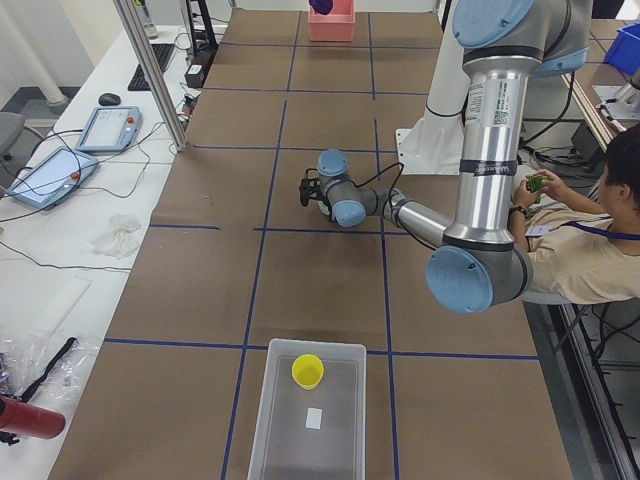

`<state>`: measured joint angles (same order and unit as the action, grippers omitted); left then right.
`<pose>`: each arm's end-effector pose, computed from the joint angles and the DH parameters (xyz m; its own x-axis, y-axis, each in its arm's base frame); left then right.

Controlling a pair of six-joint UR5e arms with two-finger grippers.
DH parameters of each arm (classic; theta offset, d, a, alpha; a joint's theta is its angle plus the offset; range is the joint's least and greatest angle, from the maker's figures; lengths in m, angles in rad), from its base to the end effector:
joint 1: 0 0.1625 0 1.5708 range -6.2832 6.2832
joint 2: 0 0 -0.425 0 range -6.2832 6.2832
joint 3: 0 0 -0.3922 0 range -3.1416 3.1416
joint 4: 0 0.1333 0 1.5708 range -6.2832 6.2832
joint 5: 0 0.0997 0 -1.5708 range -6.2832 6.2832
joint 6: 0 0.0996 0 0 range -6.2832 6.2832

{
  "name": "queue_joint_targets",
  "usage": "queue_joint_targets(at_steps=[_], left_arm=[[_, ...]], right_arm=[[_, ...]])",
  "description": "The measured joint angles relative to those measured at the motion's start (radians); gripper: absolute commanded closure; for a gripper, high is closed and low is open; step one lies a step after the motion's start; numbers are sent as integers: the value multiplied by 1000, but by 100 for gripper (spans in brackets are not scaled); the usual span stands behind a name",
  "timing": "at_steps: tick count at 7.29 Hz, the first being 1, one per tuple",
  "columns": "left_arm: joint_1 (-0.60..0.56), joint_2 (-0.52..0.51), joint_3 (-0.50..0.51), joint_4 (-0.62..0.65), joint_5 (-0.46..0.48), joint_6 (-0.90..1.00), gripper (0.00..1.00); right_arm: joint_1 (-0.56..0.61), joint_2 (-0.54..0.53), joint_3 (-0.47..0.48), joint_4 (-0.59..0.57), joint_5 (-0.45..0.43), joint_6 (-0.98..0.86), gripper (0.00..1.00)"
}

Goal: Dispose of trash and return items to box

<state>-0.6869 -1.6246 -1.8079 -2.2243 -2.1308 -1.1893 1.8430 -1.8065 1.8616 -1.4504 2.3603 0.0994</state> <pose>0.3553 -0.3953 0.4431 0.4968 0.0005 -0.8678 0.0211 0.9997 0.0126 0.1686 -0.3711 0.6058 0.6818 0.1637 0.7130 -0.3340 0.9368 0.1044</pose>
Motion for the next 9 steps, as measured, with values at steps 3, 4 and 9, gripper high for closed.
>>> queue_joint_targets(at_steps=[3, 4, 9], left_arm=[[-190, 10, -15, 2, -75, 155, 100], [-263, 29, -11, 12, -96, 276, 100], [-809, 144, 208, 105, -102, 1234, 100]], right_arm=[[37, 7, -266, 51, -63, -254, 1], [33, 8, -358, 128, -66, -263, 0], [-147, 106, -422, 269, -35, -30, 0]])
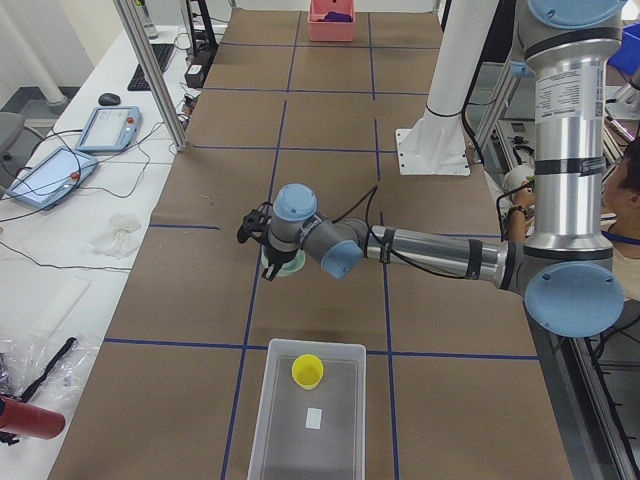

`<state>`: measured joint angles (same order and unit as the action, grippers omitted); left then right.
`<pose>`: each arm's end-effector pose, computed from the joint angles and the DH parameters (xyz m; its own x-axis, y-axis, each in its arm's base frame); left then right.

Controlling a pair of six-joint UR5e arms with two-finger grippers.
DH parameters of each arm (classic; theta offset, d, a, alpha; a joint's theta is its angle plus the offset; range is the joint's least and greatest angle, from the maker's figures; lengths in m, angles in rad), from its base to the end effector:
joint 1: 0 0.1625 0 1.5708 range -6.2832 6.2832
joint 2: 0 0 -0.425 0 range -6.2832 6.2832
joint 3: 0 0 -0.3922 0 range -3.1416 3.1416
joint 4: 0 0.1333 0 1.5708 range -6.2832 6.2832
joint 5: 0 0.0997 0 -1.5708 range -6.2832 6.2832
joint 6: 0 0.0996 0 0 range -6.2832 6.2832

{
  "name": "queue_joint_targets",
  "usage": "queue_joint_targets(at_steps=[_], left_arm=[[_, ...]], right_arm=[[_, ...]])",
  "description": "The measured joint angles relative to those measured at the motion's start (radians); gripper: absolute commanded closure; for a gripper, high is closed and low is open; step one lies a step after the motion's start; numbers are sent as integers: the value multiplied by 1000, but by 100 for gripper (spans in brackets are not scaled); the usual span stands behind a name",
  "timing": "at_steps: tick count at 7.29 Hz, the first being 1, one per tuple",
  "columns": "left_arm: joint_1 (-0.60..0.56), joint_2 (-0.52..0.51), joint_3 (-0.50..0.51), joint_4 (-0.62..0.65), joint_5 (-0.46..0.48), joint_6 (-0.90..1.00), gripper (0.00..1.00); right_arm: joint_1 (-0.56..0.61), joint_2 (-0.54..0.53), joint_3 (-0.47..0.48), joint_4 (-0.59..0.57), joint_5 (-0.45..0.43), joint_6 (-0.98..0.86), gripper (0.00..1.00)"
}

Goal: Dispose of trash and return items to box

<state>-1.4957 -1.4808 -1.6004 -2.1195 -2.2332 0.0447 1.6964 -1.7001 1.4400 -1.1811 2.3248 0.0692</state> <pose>-0.0360 -0.4822 0.6320 0.7609 0.3859 -0.5216 -0.1004 0.8643 0.4929 0.1188 -0.4209 0.7439 0.7240 0.0716 0.6861 -0.1747 0.9812 0.0820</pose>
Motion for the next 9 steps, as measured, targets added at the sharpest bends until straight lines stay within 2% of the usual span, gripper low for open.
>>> queue_joint_targets(at_steps=[2, 3, 5, 7, 8, 9], left_arm=[[-133, -3, 143, 1, 6, 212, 100], [-166, -4, 205, 3, 15, 262, 100], [-193, -3, 277, 57, 30, 295, 100], [-197, -4, 324, 102, 34, 303, 100], [-196, -9, 361, 104, 38, 302, 86], [-196, -17, 395, 100, 50, 300, 63]], right_arm=[[-119, 26, 149, 10, 22, 250, 0], [-164, 32, 226, -21, 22, 334, 0], [-205, 53, 366, -176, 21, 400, 0], [-229, 59, 448, -253, 23, 452, 0], [-237, 59, 463, -263, 23, 471, 0], [-240, 60, 470, -267, 23, 479, 0]])
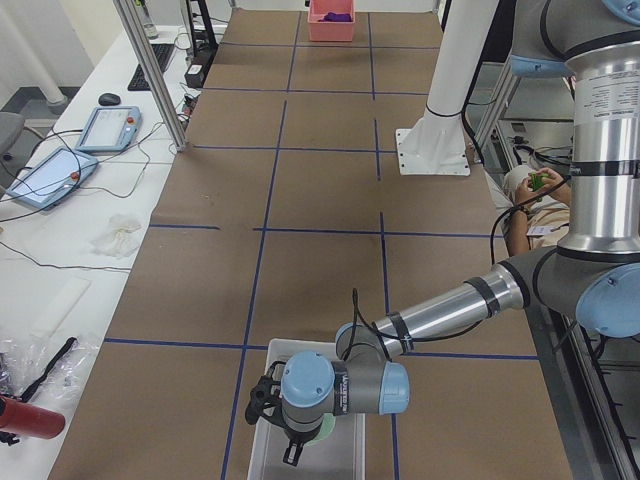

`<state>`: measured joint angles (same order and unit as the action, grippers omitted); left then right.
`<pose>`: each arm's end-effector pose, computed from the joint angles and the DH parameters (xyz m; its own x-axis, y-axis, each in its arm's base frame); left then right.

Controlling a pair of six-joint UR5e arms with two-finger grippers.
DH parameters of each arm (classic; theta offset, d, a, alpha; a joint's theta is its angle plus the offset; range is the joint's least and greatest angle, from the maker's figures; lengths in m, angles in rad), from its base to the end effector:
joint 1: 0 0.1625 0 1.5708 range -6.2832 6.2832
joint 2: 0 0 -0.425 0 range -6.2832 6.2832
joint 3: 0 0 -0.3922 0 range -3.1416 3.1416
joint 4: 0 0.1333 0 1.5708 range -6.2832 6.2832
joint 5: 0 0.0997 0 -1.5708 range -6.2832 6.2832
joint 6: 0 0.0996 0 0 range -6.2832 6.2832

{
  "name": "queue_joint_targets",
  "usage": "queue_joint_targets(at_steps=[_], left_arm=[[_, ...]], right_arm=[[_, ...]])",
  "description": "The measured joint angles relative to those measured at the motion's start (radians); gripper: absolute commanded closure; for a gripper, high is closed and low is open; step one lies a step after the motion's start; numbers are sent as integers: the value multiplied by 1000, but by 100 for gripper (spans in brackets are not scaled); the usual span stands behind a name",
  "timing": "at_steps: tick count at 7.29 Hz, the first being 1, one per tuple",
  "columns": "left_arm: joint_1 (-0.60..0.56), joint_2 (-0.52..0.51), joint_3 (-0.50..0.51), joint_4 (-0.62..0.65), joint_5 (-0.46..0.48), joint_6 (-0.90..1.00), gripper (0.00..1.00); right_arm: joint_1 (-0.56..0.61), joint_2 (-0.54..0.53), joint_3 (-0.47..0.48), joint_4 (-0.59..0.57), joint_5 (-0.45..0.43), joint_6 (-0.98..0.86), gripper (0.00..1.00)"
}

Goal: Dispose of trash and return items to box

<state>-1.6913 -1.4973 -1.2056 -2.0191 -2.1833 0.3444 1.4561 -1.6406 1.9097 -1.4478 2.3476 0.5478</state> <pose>-0.1265 -0.4121 0.8335 0.8058 0.2478 -0.5379 -0.1613 0.9658 0.2031 0.0095 -0.4719 0.5097 0.6337 0.1813 0.7520 -0.2627 0.9648 -0.0112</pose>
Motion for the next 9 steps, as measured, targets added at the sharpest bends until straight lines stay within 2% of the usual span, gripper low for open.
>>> queue_joint_targets(at_steps=[2, 3, 5, 6, 8, 9], left_arm=[[1, -5, 33, -28, 25, -5, 26], [1, -5, 15, -35, 27, -12, 7], [0, 0, -122, -32, 4, -135, 7], [5, 0, -196, -32, -56, -234, 7], [83, -3, -361, 0, -153, -414, 7], [151, -5, -457, 48, -145, -475, 7]], right_arm=[[-1, 1, 4, -2, 0, 4, 0], [-2, 3, 4, -2, 0, 4, 0], [-2, 6, 7, -2, 2, 5, 0], [-2, 7, 13, -2, 5, 6, 0], [-3, 7, 24, -2, 8, 9, 0], [-6, 9, 26, -2, 7, 9, 0]])
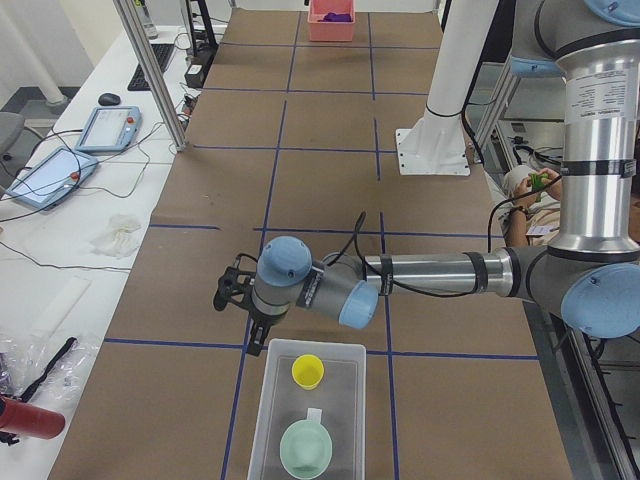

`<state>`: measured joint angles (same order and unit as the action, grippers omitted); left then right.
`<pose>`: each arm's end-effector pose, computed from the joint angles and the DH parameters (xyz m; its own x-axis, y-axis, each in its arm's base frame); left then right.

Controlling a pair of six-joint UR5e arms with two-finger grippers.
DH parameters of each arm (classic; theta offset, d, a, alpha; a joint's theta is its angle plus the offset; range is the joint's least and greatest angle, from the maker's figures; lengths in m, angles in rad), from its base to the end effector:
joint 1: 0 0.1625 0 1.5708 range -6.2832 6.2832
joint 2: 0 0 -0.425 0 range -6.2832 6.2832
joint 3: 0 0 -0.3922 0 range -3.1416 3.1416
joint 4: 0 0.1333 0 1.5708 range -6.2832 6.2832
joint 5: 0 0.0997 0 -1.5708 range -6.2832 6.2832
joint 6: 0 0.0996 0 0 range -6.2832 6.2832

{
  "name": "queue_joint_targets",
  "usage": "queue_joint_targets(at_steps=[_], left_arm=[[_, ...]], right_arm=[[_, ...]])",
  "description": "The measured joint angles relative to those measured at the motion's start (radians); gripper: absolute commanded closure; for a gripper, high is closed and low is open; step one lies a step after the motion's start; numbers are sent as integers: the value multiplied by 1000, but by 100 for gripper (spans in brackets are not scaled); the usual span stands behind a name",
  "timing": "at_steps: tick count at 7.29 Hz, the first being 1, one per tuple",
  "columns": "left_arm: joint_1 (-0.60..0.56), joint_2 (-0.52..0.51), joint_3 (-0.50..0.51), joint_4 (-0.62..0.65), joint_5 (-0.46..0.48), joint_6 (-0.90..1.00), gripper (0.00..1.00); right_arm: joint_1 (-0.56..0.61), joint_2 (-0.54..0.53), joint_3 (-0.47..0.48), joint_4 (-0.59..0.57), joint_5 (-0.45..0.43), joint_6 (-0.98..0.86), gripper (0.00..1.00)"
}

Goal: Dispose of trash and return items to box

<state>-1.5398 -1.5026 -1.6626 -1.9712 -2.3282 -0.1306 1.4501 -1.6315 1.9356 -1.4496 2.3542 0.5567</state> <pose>-0.0498 -0.4856 0.6022 0.7151 0.1838 -0.6744 0.0654 0.9430 0.3264 0.0062 -0.4725 0.4924 0.6254 0.1600 0.7638 -0.2600 0.9655 0.0106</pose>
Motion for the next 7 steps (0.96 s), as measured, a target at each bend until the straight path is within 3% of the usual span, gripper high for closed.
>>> queue_joint_targets(at_steps=[3, 7], left_arm=[[128, -50, -196, 263, 71, -6, 1], [53, 18, -226, 371, -25, 113, 0]], right_arm=[[-31, 5, -4, 0, -20, 0, 0], [-64, 4, -8, -2, -31, -2, 0]])
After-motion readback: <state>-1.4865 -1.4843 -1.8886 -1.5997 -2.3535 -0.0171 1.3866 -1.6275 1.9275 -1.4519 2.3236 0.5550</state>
